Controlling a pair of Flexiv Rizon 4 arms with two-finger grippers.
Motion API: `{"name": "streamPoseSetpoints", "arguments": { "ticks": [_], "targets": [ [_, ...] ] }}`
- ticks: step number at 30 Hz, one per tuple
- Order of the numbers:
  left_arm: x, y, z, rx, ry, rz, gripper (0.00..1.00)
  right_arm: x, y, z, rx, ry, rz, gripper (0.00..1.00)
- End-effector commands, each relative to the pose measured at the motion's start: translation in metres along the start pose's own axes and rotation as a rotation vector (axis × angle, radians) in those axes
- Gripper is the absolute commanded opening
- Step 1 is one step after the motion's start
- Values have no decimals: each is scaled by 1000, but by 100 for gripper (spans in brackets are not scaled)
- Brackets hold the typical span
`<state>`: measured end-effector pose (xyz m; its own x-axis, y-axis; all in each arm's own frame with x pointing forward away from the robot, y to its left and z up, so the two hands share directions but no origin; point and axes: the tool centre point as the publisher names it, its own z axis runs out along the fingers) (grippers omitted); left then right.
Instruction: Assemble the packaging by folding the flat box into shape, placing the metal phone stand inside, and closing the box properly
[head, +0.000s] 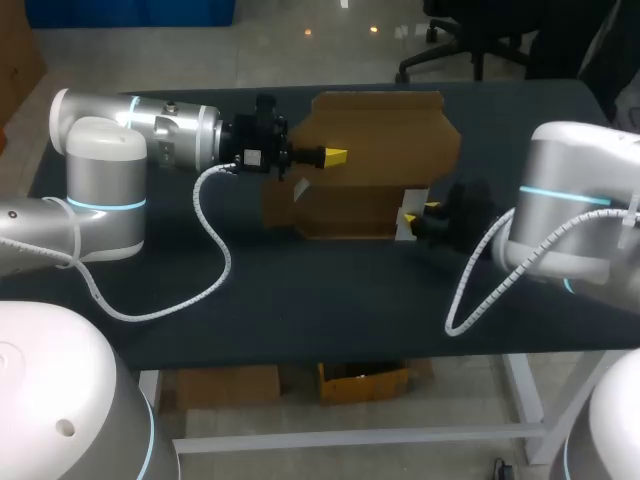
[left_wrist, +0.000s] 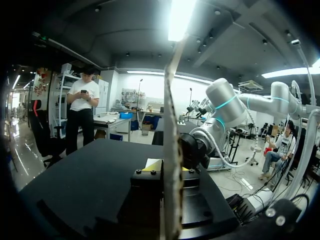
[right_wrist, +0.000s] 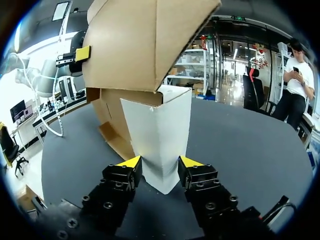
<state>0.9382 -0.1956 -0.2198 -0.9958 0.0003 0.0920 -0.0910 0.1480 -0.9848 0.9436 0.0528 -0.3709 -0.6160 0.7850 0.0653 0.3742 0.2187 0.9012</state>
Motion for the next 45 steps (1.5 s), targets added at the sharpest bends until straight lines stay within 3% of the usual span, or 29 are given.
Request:
{"name": "streamPoseSetpoints", "arguments": {
  "ticks": [1,22,45],
  "targets": [
    [-1,2,1,1,2,0,0,4,-3,2,-37,-90,8,44],
    [-1,2,1,1,2,0,0,-2,1,6,-46,-179,67,40],
    [-1,2,1,1,2,0,0,-2,4,10,-69,-291,146,27]
  ]
}}
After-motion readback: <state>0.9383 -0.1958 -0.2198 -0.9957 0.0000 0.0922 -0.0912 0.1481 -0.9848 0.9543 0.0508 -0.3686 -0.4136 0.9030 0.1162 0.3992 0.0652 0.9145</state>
